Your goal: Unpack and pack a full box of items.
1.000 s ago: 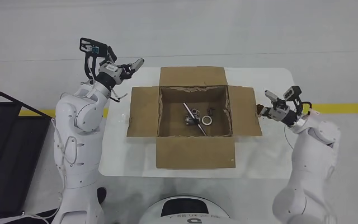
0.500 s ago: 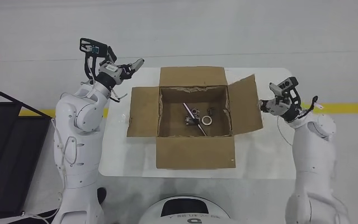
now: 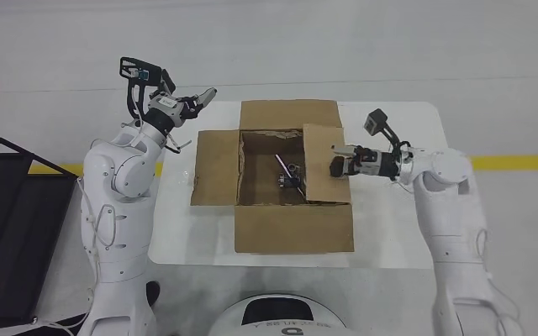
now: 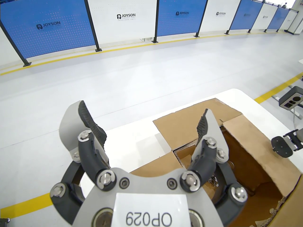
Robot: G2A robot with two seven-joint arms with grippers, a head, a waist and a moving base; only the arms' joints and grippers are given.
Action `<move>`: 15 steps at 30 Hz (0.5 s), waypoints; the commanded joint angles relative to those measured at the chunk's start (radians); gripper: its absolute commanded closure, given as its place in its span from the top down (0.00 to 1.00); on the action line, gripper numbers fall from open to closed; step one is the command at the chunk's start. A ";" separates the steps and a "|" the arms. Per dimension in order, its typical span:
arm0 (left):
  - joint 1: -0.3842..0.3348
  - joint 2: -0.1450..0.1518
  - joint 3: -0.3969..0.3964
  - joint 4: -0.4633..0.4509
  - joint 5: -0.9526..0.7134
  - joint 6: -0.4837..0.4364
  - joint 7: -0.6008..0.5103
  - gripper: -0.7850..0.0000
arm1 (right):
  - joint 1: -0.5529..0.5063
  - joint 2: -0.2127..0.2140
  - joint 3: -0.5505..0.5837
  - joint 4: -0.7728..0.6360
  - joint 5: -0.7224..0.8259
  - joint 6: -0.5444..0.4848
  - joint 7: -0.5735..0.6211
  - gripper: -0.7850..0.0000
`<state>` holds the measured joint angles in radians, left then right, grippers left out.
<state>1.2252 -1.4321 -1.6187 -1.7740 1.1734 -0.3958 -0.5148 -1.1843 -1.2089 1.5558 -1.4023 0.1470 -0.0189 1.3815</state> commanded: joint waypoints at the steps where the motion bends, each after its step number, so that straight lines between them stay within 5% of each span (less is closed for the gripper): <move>1: 0.000 0.000 -0.001 0.000 -0.001 0.000 0.000 1.00 | -0.007 0.005 -0.011 -0.031 -0.066 0.024 -0.044 1.00; 9: 0.028 0.007 -0.020 0.019 0.017 -0.005 0.010 1.00 | -0.023 0.021 -0.026 -0.129 -0.159 0.080 -0.093 1.00; 15: 0.063 0.029 -0.122 0.145 0.054 0.005 0.036 1.00 | -0.023 0.021 -0.026 -0.129 -0.159 0.080 -0.093 1.00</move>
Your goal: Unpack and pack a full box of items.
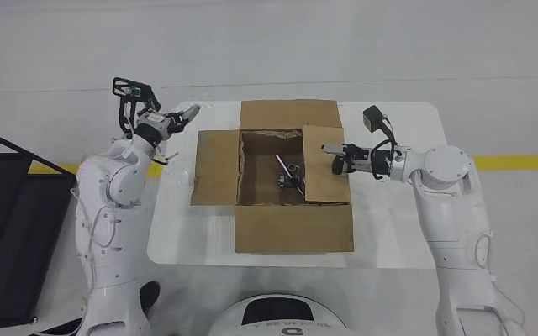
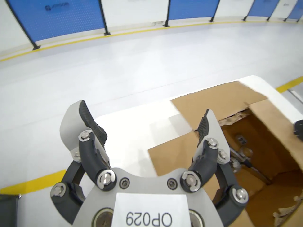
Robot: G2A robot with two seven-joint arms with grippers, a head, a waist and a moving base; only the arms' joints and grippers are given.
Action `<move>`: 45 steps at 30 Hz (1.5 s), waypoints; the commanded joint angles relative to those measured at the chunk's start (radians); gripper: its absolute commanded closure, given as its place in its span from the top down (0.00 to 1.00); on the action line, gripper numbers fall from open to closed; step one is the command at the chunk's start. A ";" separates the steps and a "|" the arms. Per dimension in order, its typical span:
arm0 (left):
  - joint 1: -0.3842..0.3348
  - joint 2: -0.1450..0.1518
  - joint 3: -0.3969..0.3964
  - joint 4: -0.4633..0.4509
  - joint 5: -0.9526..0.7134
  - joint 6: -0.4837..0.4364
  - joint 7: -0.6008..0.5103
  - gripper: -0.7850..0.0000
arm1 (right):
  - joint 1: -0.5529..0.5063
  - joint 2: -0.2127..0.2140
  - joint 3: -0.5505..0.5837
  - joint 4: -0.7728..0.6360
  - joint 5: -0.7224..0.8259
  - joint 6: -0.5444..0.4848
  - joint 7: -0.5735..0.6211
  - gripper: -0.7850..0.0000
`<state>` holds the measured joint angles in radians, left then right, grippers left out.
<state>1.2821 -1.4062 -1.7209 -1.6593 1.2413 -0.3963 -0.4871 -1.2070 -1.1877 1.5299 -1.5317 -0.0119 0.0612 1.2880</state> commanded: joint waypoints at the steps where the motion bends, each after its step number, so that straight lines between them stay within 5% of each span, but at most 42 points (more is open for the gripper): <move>1: 0.012 0.007 -0.033 0.043 -0.011 -0.003 0.010 1.00 | 0.000 0.000 0.000 0.000 0.000 0.000 0.000 1.00; 14: 0.066 0.034 0.008 0.185 0.123 -0.090 0.037 1.00 | 0.000 0.000 0.000 0.000 0.000 0.000 0.000 1.00; 21: 0.052 0.035 0.081 0.235 0.197 -0.027 0.093 1.00 | 0.000 0.000 0.000 0.000 0.000 0.000 0.000 1.00; 26: 0.061 0.033 0.086 0.225 0.030 -0.074 0.153 1.00 | 0.000 0.000 0.000 0.000 0.000 0.000 0.000 1.00; 32: 0.078 0.039 -0.002 0.153 -0.234 -0.086 0.182 1.00 | 0.000 0.000 0.000 0.000 0.000 0.000 0.000 1.00; 41: -0.027 0.050 0.096 0.121 -0.137 -0.085 0.085 1.00 | 0.000 0.000 0.000 0.000 0.000 0.000 0.000 1.00; 45: -0.050 0.065 0.050 0.144 -0.028 -0.027 0.084 1.00 | 0.000 0.000 0.000 0.000 0.000 0.000 0.000 1.00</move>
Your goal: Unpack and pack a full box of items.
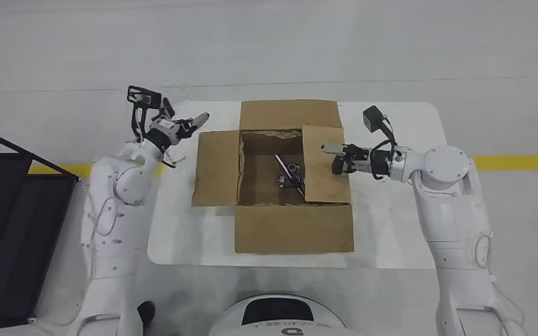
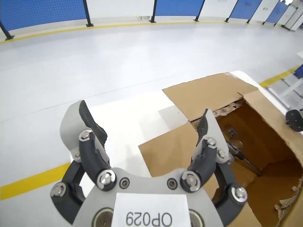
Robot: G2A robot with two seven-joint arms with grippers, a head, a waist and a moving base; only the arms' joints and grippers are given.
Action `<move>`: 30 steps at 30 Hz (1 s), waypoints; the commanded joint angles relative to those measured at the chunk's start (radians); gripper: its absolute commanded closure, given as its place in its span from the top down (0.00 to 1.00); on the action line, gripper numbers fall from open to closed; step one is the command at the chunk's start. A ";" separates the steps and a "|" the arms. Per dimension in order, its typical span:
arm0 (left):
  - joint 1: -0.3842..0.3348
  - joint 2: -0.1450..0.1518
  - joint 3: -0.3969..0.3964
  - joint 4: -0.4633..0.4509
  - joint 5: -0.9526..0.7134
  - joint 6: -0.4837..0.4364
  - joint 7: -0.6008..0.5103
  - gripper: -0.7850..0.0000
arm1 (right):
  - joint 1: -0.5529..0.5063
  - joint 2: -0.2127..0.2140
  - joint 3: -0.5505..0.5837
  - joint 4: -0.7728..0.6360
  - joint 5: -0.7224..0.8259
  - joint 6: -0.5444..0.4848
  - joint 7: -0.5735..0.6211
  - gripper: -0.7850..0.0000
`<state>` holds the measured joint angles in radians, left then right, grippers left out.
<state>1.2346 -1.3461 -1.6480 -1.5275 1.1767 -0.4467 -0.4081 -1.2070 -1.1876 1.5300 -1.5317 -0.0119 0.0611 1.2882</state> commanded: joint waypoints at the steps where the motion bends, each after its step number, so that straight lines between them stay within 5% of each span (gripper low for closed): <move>1: -0.003 0.009 -0.040 0.024 0.058 0.036 0.008 1.00 | 0.000 0.000 0.000 0.000 0.000 0.000 0.000 1.00; 8: 0.006 0.039 -0.047 0.148 0.355 0.045 0.021 1.00 | 0.000 0.000 0.000 0.000 0.000 0.000 0.000 1.00; 12: 0.009 0.043 0.035 0.168 0.370 -0.140 0.021 1.00 | 0.000 0.000 0.000 0.000 0.000 0.000 0.000 1.00; 23: 0.023 0.052 0.057 0.126 0.055 -0.404 0.034 1.00 | 0.000 0.000 0.000 0.000 0.000 0.000 0.000 1.00; 27: -0.007 0.061 0.049 0.086 0.007 -0.405 -0.032 1.00 | 0.000 0.000 0.000 0.000 0.000 0.000 0.000 1.00; 30: -0.050 0.062 0.113 0.067 0.083 -0.379 -0.091 1.00 | 0.000 0.000 0.000 0.000 0.000 0.000 0.000 1.00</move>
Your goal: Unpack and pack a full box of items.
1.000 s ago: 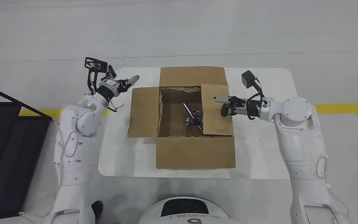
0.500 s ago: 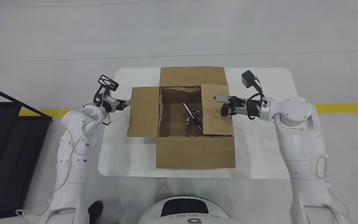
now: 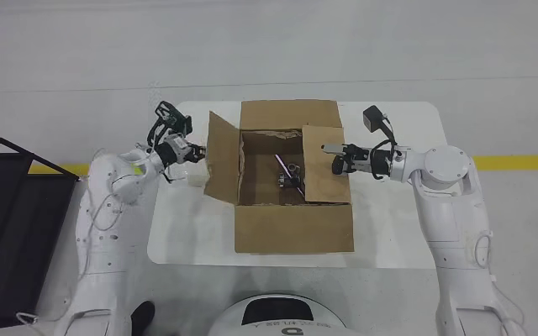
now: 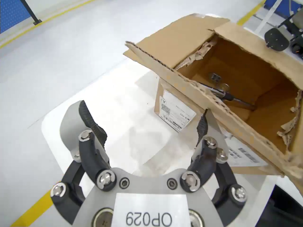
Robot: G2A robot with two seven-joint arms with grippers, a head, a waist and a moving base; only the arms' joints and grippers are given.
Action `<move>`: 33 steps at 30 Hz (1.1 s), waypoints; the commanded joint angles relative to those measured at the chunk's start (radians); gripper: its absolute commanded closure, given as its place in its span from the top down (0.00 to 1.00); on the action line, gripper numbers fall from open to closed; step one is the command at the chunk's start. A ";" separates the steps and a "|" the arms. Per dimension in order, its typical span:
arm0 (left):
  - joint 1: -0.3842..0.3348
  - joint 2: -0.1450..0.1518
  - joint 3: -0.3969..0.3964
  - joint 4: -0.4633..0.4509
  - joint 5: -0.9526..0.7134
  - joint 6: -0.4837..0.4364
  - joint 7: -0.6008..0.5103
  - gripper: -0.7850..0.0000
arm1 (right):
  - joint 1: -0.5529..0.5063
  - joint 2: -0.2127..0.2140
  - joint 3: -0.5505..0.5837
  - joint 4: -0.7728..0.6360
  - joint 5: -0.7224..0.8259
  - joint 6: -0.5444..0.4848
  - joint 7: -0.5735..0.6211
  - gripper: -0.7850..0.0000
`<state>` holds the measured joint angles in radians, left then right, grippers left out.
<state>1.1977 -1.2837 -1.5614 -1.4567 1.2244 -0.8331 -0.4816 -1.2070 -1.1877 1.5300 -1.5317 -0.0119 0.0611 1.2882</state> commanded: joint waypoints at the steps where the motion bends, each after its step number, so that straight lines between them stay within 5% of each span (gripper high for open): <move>1: -0.030 -0.002 0.054 -0.004 0.072 0.036 -0.032 1.00 | 0.000 0.000 0.000 0.000 0.000 0.000 0.000 1.00; 10: -0.119 -0.015 0.216 0.060 0.162 0.097 0.027 1.00 | 0.000 0.000 0.000 0.000 0.000 0.000 0.000 1.00; 17: -0.126 -0.010 0.212 0.102 0.077 0.099 0.021 1.00 | 0.000 0.000 0.000 0.000 0.000 0.000 0.000 1.00; 28: -0.122 -0.004 0.187 0.106 -0.020 0.256 -0.040 1.00 | 0.000 0.000 0.000 0.000 0.000 0.000 0.000 1.00; 33: -0.122 -0.004 0.187 0.106 -0.020 0.256 -0.040 1.00 | 0.000 0.000 0.000 0.000 0.000 0.000 0.000 1.00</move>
<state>1.0754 -1.2881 -1.3740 -1.3504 1.2031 -0.5768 -0.5216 -1.2070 -1.1876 1.5300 -1.5317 -0.0119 0.0611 1.2882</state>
